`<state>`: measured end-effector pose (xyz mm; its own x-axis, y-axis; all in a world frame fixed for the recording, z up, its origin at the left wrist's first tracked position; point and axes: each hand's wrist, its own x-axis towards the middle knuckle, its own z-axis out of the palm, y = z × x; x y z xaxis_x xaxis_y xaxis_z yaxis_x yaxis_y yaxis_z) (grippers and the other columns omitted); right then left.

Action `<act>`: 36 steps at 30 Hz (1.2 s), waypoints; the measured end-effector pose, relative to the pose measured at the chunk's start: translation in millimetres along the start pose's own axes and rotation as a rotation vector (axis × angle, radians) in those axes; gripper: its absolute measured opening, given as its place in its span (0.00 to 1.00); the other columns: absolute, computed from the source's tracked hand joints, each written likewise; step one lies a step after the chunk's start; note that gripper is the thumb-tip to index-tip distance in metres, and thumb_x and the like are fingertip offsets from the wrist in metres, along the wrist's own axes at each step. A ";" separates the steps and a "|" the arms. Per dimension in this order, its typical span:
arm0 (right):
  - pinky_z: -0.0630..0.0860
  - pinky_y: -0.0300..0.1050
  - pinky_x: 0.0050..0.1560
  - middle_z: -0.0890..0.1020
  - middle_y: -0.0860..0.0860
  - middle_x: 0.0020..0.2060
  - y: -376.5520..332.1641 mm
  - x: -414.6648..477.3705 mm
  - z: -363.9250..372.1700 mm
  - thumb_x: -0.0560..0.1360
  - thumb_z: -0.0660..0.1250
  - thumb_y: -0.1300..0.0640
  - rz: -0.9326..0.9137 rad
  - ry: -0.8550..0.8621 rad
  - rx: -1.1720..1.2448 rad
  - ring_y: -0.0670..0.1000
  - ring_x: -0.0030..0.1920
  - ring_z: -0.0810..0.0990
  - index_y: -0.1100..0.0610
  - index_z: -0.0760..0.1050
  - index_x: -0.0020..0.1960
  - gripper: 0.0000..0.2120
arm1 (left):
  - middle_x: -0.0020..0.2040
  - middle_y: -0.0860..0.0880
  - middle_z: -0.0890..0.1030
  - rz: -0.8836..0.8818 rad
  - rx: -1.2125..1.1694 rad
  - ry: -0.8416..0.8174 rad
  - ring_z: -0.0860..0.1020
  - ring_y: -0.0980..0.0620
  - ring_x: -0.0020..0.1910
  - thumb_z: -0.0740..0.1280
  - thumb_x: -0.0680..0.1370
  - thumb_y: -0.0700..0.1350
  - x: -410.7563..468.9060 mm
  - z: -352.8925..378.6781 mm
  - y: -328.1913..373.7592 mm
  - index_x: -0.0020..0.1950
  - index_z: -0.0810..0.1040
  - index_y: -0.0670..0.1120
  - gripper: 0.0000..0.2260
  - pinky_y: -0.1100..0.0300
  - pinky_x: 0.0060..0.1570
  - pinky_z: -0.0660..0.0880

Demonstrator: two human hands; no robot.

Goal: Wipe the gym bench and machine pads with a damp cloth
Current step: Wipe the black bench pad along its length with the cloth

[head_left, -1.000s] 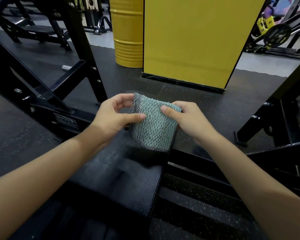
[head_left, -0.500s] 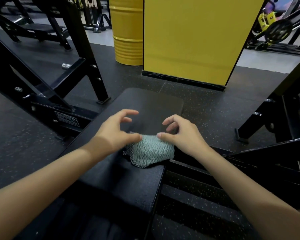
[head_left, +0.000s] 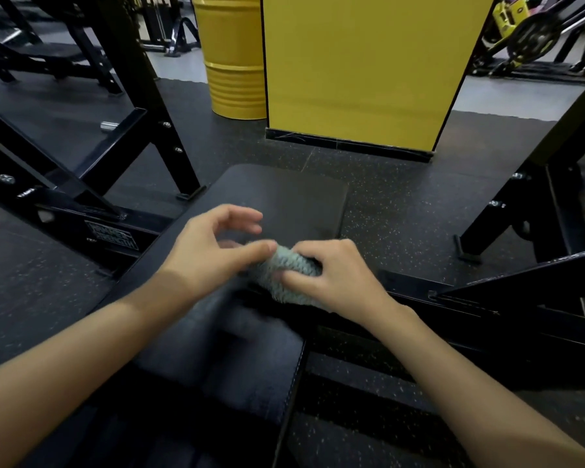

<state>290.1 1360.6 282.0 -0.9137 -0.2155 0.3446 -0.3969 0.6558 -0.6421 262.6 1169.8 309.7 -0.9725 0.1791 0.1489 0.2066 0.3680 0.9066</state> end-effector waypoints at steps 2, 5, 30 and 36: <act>0.64 0.34 0.30 0.74 0.46 0.25 9.2 1.6 -12.2 0.72 0.73 0.52 0.108 0.119 0.028 0.42 0.28 0.71 0.50 0.73 0.31 0.14 | 0.47 0.55 0.84 0.071 0.063 0.041 0.79 0.60 0.37 0.78 0.70 0.51 11.0 7.1 4.5 0.53 0.82 0.51 0.14 0.70 0.41 0.73; 0.70 0.35 0.32 0.80 0.47 0.32 31.4 3.7 -28.4 0.76 0.71 0.53 0.280 0.329 0.127 0.41 0.32 0.76 0.56 0.80 0.40 0.09 | 0.49 0.56 0.82 0.166 0.252 -0.007 0.79 0.65 0.42 0.71 0.77 0.43 31.1 21.8 -0.6 0.54 0.81 0.51 0.07 0.70 0.48 0.73; 0.47 0.49 0.78 0.40 0.38 0.78 61.8 11.8 49.8 0.84 0.54 0.56 0.332 0.319 0.539 0.43 0.79 0.40 0.41 0.54 0.78 0.25 | 0.77 0.72 0.45 0.477 0.774 -0.618 0.45 0.68 0.77 0.44 0.80 0.65 104.2 32.1 -59.7 0.78 0.48 0.60 0.27 0.69 0.74 0.40; 0.49 0.44 0.78 0.48 0.44 0.80 90.1 45.9 36.7 0.85 0.53 0.60 0.352 0.371 0.508 0.48 0.80 0.45 0.50 0.61 0.78 0.22 | 0.78 0.70 0.43 0.445 0.825 -0.561 0.42 0.67 0.77 0.39 0.78 0.68 103.0 33.2 -64.4 0.78 0.46 0.63 0.28 0.61 0.77 0.39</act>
<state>209.1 1383.2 214.8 -0.9406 0.2660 0.2109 -0.1587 0.2046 -0.9659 152.7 1194.9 253.6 -0.6488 0.7610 0.0068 0.7396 0.6284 0.2411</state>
